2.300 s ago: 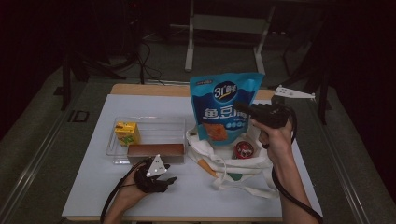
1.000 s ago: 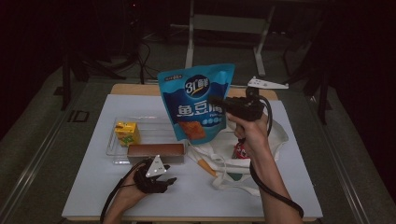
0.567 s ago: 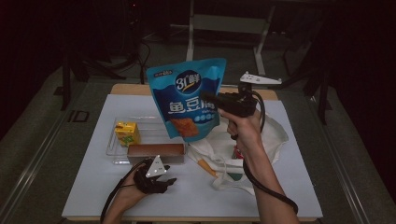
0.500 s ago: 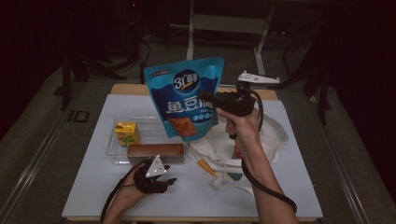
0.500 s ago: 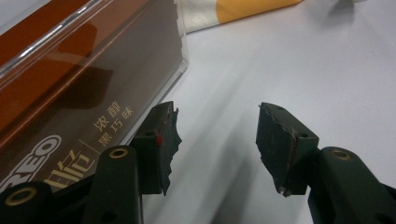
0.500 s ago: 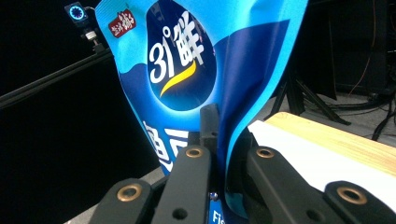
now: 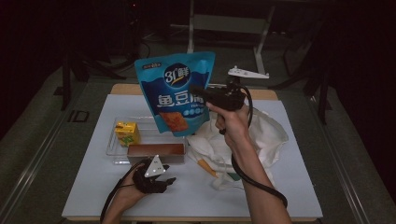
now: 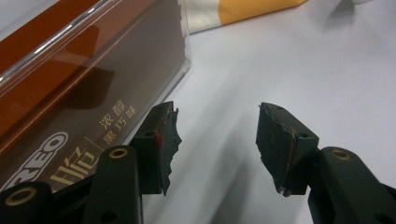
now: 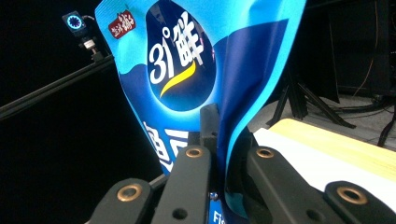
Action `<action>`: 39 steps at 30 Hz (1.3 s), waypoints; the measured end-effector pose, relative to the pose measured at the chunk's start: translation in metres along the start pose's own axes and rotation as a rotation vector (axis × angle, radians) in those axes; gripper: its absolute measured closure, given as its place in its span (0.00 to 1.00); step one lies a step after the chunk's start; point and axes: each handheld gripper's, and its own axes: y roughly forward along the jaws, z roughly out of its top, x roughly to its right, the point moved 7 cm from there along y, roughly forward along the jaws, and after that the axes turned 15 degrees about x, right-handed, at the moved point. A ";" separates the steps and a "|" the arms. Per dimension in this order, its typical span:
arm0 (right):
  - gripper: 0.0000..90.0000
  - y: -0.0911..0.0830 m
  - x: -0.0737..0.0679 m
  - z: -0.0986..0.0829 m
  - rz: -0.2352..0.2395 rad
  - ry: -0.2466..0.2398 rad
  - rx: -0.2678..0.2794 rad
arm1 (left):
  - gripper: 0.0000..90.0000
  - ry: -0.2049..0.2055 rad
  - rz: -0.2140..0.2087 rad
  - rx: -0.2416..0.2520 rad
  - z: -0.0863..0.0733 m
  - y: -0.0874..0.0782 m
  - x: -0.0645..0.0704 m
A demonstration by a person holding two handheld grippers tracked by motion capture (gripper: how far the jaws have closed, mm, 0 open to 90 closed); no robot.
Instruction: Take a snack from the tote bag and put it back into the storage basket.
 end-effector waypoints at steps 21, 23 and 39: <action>1.00 0.041 0.005 -0.012 -0.004 0.037 0.028 | 0.52 -0.004 -0.003 0.004 0.000 -0.001 0.001; 1.00 0.043 0.006 -0.013 -0.004 0.035 0.030 | 0.52 -0.005 -0.003 0.005 0.000 -0.001 0.000; 1.00 0.064 0.026 -0.035 -0.053 0.069 0.027 | 0.52 -0.009 -0.007 0.014 0.000 -0.001 0.000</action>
